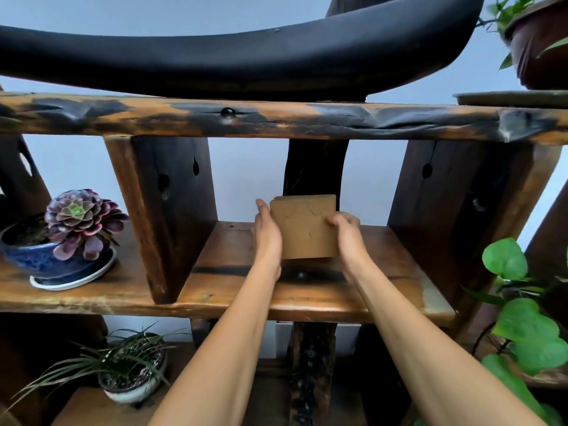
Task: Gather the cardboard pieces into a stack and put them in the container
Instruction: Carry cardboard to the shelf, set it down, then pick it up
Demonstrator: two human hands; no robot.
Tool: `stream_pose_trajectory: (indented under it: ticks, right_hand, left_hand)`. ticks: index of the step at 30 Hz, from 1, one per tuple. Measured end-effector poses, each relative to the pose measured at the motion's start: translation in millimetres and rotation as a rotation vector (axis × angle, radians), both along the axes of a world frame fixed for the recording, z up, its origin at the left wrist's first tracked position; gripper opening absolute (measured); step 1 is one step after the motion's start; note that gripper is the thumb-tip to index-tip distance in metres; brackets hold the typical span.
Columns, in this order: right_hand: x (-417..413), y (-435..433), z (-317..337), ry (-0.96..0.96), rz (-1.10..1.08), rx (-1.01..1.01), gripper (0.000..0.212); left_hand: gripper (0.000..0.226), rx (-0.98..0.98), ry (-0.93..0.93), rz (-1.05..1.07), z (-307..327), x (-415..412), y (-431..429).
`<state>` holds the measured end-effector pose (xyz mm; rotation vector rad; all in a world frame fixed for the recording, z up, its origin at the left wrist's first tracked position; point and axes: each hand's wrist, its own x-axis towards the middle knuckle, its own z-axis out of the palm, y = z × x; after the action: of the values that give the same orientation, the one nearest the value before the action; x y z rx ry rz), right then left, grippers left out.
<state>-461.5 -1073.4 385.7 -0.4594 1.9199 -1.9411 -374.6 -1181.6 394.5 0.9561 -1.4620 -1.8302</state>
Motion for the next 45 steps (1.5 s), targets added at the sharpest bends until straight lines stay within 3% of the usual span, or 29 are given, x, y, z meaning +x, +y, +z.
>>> stream_pose_trajectory:
  ticks: [3,4,10,14,16,19,21,25,29,31,34,40,42,45]
  right_hand:
    - [-13.0,0.3,-23.3,-0.082,-0.080,-0.059,0.088]
    - [-11.1,2.7,-26.5,-0.075,-0.112,-0.053,0.093]
    - [6.3,11.1,-21.9,0.039,-0.219,-0.071,0.050]
    - [5.9,10.1,-24.7,0.043,-0.236,-0.101,0.063]
    - [2.0,10.7,-32.3,0.031,-0.229,-0.062,0.052]
    - [-0.7,11.2,-26.3,-0.033,-0.223,-0.095,0.039]
    - [-3.1,12.1,-21.4,-0.019,-0.222,-0.122,0.037]
    - [1.8,14.3,-33.1,0.059,-0.258,-0.041,0.044]
    - [5.2,13.4,-21.2,0.050,-0.333,-0.060,0.042]
    - [1.8,16.6,-23.6,0.109,-0.309,-0.042,0.043]
    - [-2.1,18.8,-37.6,0.148,-0.300,0.028,0.045]
    - [-5.1,18.0,-37.3,0.113,-0.255,0.007,0.046]
    - [-6.0,19.4,-38.3,0.112,-0.251,-0.004,0.045]
    - [-6.9,19.5,-38.8,0.109,-0.246,-0.019,0.046]
  left_hand:
    - [0.083,0.036,0.026,0.017,-20.7,-2.4,-4.1]
    - [0.077,0.046,0.023,0.031,-27.2,-2.5,-4.0]
    - [0.068,0.048,0.108,0.061,-33.6,-12.4,1.3]
    - [0.048,-0.067,0.083,0.036,-43.8,-12.6,3.6]
    - [0.044,-0.085,0.074,0.015,-47.5,-13.1,1.5]
    - [0.054,0.080,0.086,0.018,-37.7,-16.2,2.6]
    - [0.048,0.100,0.107,0.063,-35.4,-14.5,5.3]
    - [0.039,-0.044,0.084,0.112,-44.4,-11.9,7.9]
    - [0.035,0.075,0.177,0.134,-38.6,-13.7,14.6]
    - [0.033,-0.026,0.176,0.132,-44.1,-12.9,16.8]
    - [0.034,-0.146,0.112,0.130,-49.8,-15.5,14.6]
    - [0.044,-0.069,0.039,0.063,-55.6,-19.2,2.4]
    - [0.057,-0.032,0.023,0.045,-49.3,-15.3,6.3]
    - [0.099,0.007,-0.043,-0.059,-37.8,-7.8,8.3]
